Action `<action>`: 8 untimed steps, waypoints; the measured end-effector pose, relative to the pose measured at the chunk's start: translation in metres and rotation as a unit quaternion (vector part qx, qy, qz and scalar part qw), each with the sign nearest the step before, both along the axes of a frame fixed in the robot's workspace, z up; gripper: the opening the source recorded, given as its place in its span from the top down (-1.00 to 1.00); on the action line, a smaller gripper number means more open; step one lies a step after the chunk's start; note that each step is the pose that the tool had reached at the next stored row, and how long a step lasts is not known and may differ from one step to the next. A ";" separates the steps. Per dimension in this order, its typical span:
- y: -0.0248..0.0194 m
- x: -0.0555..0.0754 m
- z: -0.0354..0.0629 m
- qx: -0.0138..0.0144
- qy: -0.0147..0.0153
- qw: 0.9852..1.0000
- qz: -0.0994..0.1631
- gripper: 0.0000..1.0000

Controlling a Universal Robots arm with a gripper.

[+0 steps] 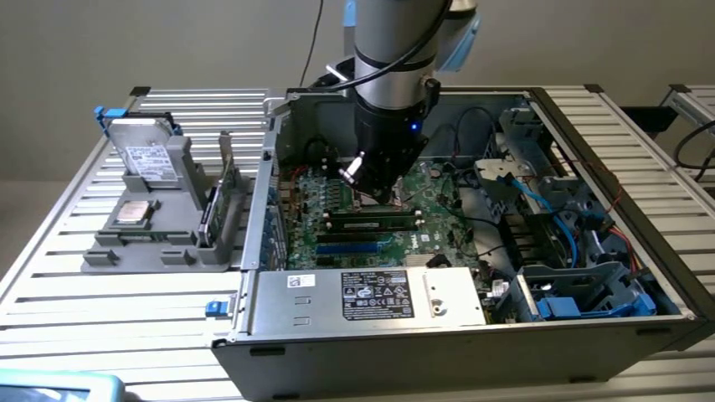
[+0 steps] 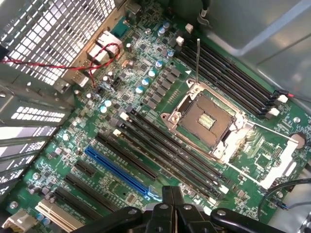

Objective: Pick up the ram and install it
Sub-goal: 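Press down the ram until it locks into place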

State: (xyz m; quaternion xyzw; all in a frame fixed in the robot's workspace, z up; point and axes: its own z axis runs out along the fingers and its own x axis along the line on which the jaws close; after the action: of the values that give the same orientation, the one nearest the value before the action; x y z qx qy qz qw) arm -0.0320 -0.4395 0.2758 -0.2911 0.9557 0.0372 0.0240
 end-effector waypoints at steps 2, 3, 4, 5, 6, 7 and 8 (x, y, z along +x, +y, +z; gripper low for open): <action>0.0000 0.000 0.0000 0.000 0.003 1.000 -0.012 0.79; 0.0000 0.000 0.0000 0.001 0.004 1.000 -0.018 0.79; 0.0000 0.000 0.0000 0.001 0.005 1.000 -0.024 0.79; 0.0000 0.000 0.0000 0.001 0.007 1.000 -0.029 0.79; 0.0000 0.000 -0.0001 0.001 0.008 0.999 -0.036 0.79; 0.0000 0.000 0.0000 0.002 0.009 0.999 -0.041 0.79; 0.0000 0.000 0.0000 0.002 0.011 0.999 -0.048 0.79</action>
State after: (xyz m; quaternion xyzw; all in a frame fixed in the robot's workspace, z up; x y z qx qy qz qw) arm -0.0323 -0.4395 0.2758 -0.2450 0.9685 0.0409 0.0160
